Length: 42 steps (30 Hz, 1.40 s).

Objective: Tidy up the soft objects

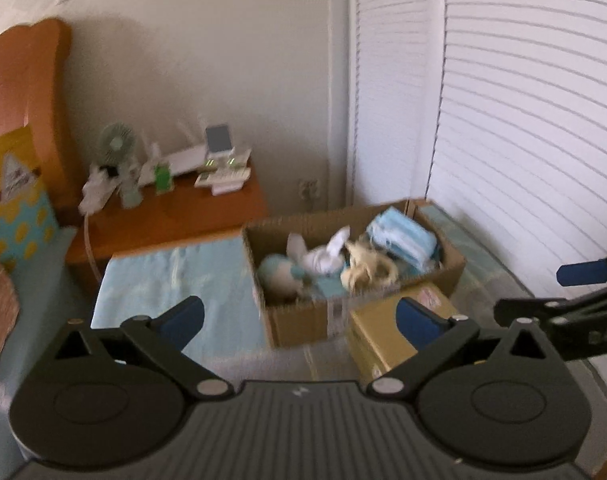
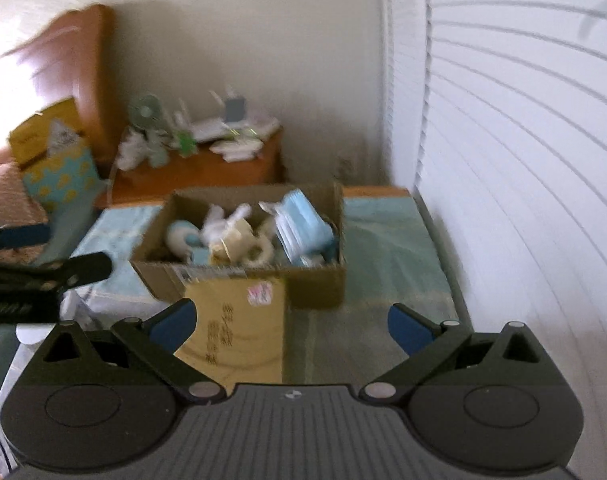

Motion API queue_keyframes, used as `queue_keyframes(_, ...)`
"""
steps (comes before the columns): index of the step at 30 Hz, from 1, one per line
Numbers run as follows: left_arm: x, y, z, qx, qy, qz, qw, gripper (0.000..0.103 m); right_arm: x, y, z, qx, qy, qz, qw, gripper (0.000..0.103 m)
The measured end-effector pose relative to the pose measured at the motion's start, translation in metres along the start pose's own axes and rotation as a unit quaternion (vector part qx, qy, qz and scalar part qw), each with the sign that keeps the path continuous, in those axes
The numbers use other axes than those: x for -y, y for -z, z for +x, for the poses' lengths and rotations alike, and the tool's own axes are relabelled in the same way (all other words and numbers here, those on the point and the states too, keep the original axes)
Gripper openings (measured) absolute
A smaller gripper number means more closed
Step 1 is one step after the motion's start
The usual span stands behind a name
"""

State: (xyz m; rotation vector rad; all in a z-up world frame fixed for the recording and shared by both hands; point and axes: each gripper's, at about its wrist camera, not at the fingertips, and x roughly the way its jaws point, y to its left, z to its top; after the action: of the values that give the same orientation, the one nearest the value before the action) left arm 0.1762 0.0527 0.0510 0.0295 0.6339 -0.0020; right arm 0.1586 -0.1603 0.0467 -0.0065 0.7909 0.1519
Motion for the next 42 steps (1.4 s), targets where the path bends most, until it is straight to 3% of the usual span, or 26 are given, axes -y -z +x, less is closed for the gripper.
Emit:
queue_keyframes(13,0.008,-0.003,-0.025,-0.030,-0.024,-0.017,0.9991,0.102,-0.025,-0.002,-0.025,0.003,0.066,-0.013,0.998,0.103)
queue_keyframes(42,0.009,-0.002,-0.023,-0.036,-0.028,-0.015,0.9989,0.102,-0.028,0.000,-0.026,0.006,0.082,-0.019,0.996,0.103)
